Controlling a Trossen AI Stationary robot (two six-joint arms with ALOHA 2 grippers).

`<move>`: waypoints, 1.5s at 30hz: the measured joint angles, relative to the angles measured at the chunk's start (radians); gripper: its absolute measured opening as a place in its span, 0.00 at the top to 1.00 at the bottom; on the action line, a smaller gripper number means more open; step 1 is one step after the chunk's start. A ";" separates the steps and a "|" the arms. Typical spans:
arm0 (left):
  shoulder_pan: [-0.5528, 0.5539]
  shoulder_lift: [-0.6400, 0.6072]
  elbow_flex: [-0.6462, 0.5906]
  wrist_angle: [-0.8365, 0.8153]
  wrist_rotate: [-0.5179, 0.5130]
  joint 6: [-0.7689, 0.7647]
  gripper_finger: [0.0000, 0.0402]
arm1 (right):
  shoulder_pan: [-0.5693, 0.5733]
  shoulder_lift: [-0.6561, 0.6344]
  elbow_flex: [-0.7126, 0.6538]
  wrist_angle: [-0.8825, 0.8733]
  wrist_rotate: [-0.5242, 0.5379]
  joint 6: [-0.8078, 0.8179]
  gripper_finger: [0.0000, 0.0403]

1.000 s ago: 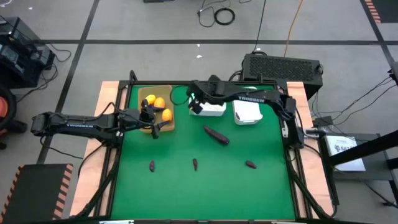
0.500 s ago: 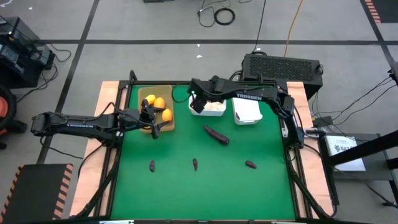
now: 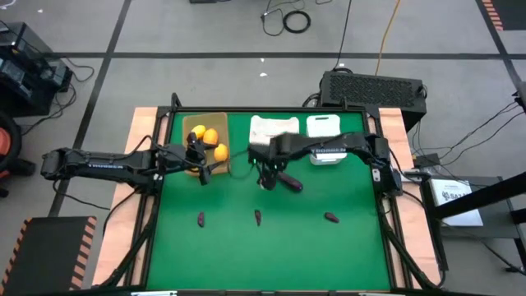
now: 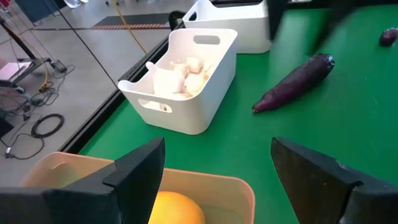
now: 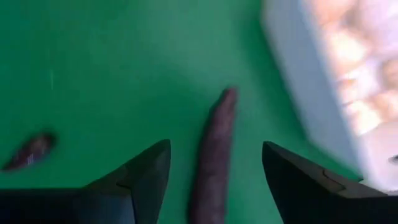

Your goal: Sort produce into baskets

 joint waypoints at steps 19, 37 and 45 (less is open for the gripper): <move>0.000 0.000 0.000 0.001 0.039 -0.014 0.25 | 0.071 -0.001 -0.199 0.017 -0.011 0.126 0.31; -0.068 0.419 0.146 0.319 0.278 -0.079 0.25 | 0.430 -0.333 -0.536 0.248 0.257 0.455 0.30; -0.088 0.838 0.544 0.141 0.351 0.090 0.25 | 0.538 -0.398 -0.739 0.522 0.519 0.507 0.30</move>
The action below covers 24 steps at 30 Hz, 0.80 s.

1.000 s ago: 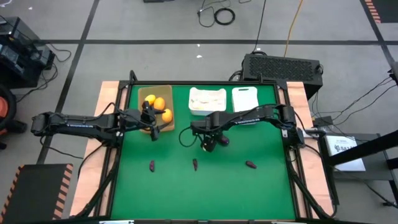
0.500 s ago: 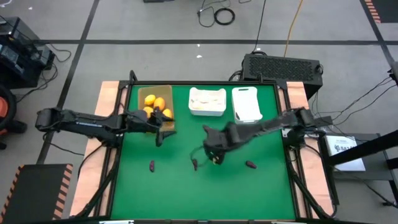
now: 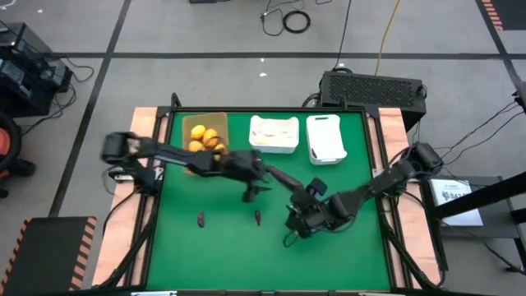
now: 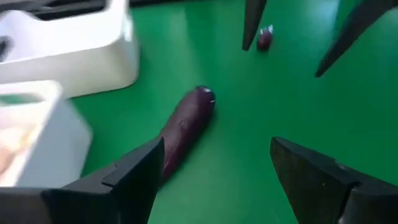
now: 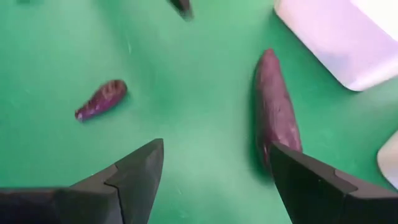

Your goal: Sort produce into baskets

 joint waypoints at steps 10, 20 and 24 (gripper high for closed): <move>0.025 0.386 0.393 -0.172 0.037 0.198 0.25 | 0.102 0.001 -0.038 -0.116 0.056 0.043 0.30; 0.080 0.540 0.496 -0.227 0.048 0.218 0.25 | 0.142 0.001 -0.038 -0.101 0.079 0.058 0.30; 0.086 0.540 0.496 -0.262 0.048 0.218 0.26 | 0.148 0.001 -0.037 -0.090 0.083 0.062 0.30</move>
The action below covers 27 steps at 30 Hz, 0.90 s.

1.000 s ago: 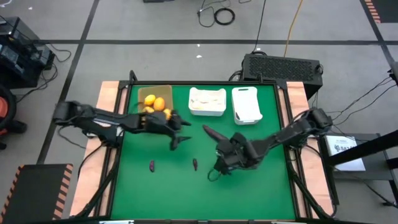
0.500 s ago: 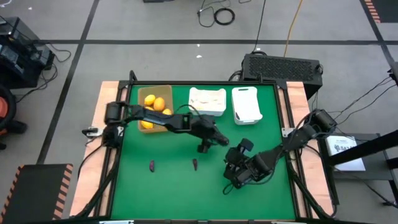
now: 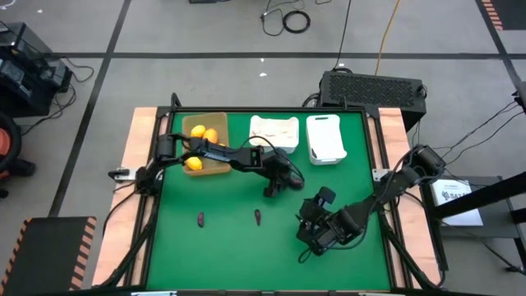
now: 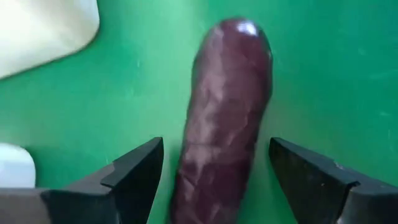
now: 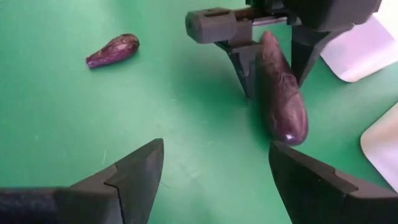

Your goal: Sort produce into baskets

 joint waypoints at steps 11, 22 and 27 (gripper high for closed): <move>-0.002 -0.017 0.001 -0.069 -0.006 -0.027 0.57 | -0.001 0.000 0.000 -0.005 0.000 0.011 0.30; -0.003 -0.130 0.036 -0.010 -0.080 -0.025 0.63 | 0.001 0.001 0.000 -0.010 -0.031 0.018 0.30; 0.010 -0.122 0.045 0.260 -0.166 -0.034 0.62 | 0.003 0.001 0.000 -0.013 -0.064 0.018 0.30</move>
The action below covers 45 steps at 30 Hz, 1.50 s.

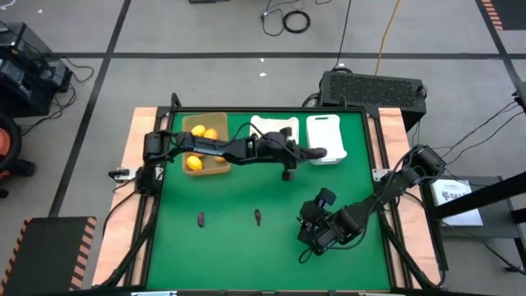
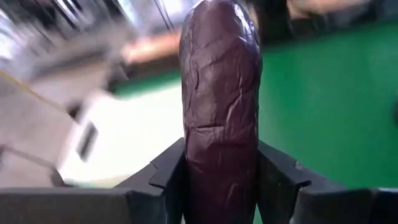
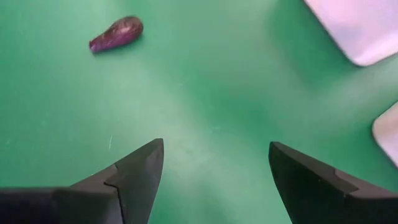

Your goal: Sort produce into baskets

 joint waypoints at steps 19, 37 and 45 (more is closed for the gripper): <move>0.092 0.356 0.526 0.044 0.110 -0.135 0.62 | 0.026 0.000 0.002 -0.035 -0.180 0.276 0.30; 0.141 0.416 0.588 0.053 0.054 -0.045 0.62 | 0.033 0.000 0.002 -0.004 -0.255 0.495 0.30; 0.140 0.417 0.588 0.057 0.053 -0.045 0.61 | 0.033 0.000 0.002 0.044 -0.255 0.497 0.30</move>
